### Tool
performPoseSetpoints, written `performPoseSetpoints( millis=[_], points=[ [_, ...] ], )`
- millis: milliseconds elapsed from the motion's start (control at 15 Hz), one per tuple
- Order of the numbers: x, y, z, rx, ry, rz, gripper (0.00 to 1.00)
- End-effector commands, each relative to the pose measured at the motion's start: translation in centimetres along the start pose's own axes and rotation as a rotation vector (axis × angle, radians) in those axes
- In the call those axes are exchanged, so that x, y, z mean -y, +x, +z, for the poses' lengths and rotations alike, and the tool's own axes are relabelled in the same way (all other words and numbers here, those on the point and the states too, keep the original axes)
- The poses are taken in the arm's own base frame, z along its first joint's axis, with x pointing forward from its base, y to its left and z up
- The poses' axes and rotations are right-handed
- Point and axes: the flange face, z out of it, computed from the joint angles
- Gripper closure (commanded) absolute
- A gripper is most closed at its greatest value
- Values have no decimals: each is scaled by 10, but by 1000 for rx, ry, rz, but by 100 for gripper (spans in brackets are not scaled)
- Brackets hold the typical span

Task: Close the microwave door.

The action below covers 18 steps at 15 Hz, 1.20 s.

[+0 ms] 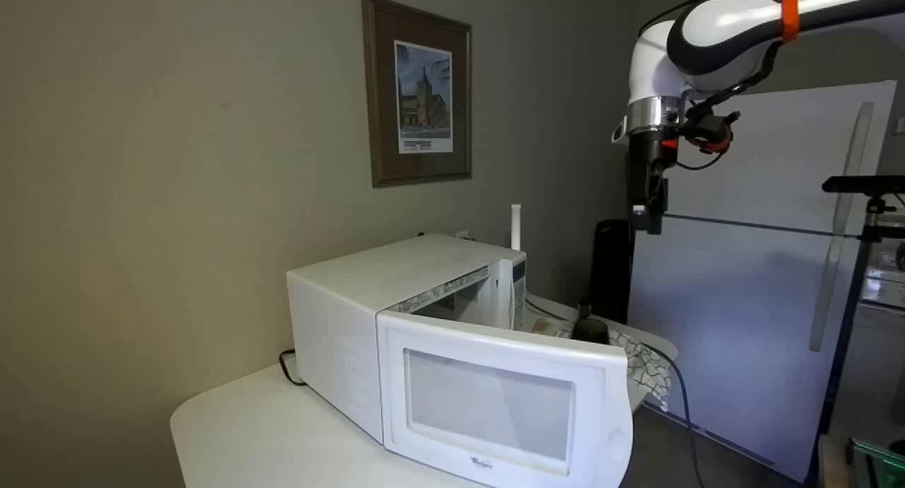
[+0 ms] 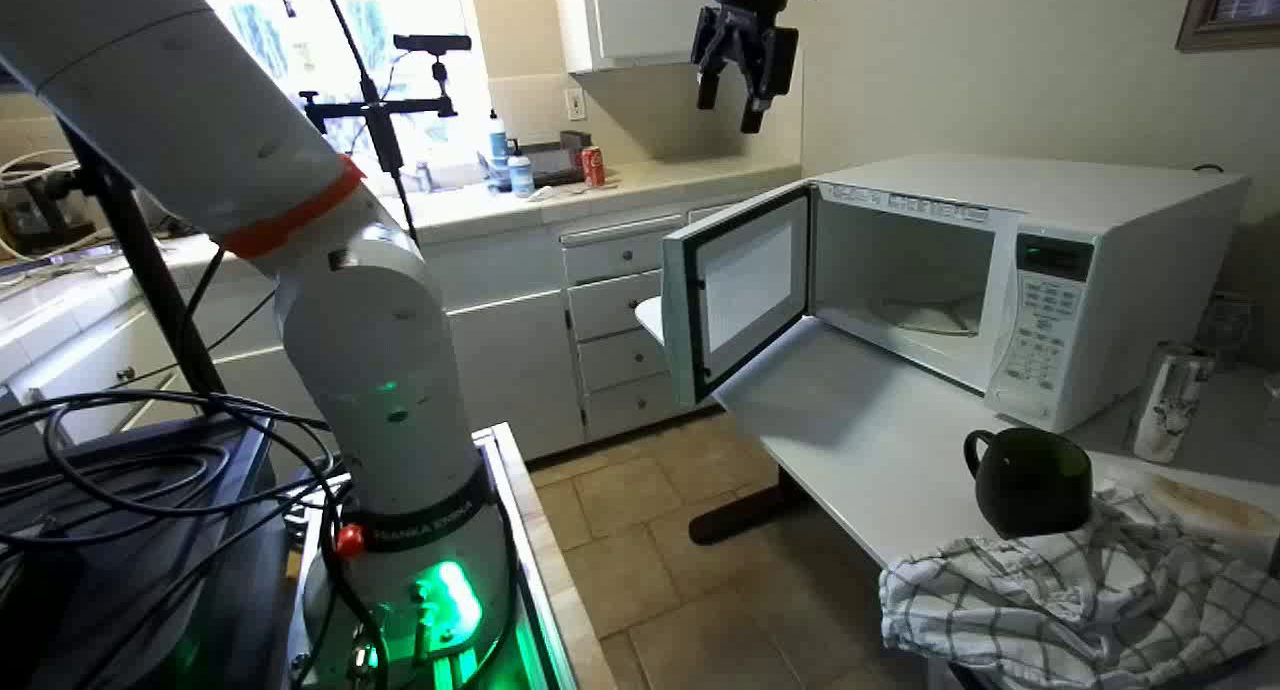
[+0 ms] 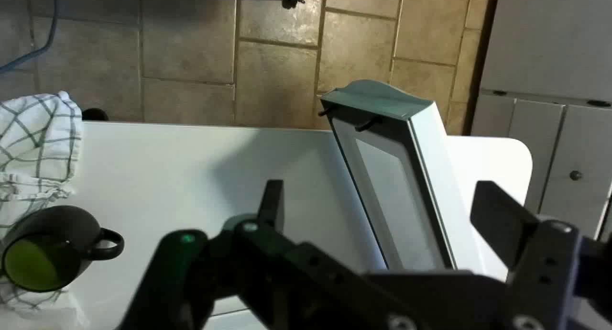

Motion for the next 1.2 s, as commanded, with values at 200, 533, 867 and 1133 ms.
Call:
performPoseSetpoints(
  millis=[200, 533, 867, 1133],
  points=[
    [0, 0, 0, 1, 0, 0, 0],
    [72, -1, 45, 53, -199, -40, 0],
    [169, -14, 109, -45, -423, -213, 0],
    [178, -17, 138, -126, -545, -430, 0]
  ],
)
